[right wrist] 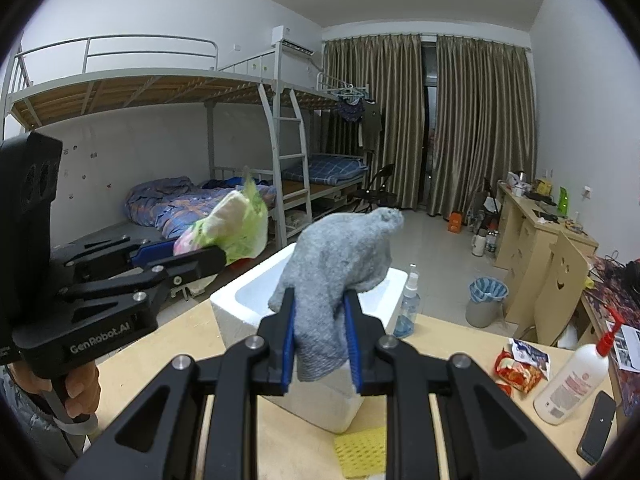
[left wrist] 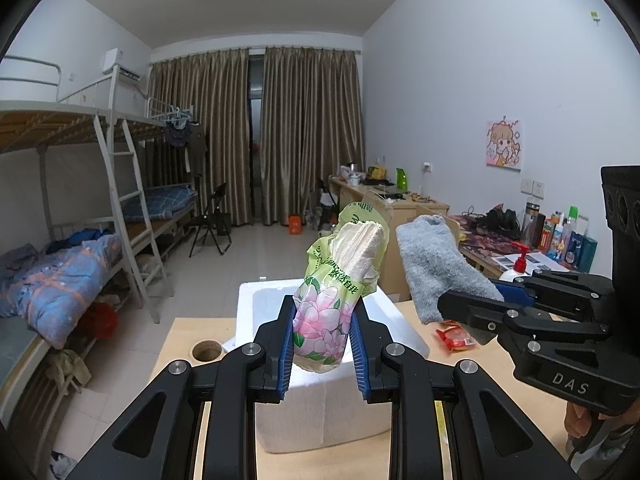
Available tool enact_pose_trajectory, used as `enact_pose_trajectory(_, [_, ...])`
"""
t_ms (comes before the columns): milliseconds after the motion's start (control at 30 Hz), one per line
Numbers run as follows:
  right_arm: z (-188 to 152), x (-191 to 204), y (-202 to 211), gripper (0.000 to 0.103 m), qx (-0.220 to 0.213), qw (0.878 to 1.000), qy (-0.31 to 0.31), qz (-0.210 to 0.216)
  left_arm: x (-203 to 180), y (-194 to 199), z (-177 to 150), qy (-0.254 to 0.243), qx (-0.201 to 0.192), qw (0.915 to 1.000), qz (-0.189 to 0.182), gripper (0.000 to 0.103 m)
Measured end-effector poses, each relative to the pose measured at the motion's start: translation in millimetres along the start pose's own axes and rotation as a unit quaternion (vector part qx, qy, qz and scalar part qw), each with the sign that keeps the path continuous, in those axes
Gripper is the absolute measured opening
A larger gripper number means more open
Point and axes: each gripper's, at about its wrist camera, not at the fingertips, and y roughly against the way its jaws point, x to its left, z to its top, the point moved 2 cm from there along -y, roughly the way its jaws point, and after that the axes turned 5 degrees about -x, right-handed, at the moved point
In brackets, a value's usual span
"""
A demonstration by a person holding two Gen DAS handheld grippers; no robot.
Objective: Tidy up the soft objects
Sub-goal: 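Carry the tissue pack and grey sock over the white foam box with both tools, then open the left tool to drop the tissue pack while the right tool releases the sock into the box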
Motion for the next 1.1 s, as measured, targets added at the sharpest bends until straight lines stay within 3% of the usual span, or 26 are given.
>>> enact_pose_trajectory(633, [1.4,-12.1,-38.0,0.026,0.017,1.0,-0.007,0.009,5.2,-66.6,1.3,0.007,0.04,0.9992,-0.005,0.026])
enact_pose_trajectory(1100, [5.8,-19.0,-41.3,0.026,0.026,1.0,-0.012,-0.01,9.4,-106.3,-3.3,0.01,0.066,0.9976,-0.02,0.028])
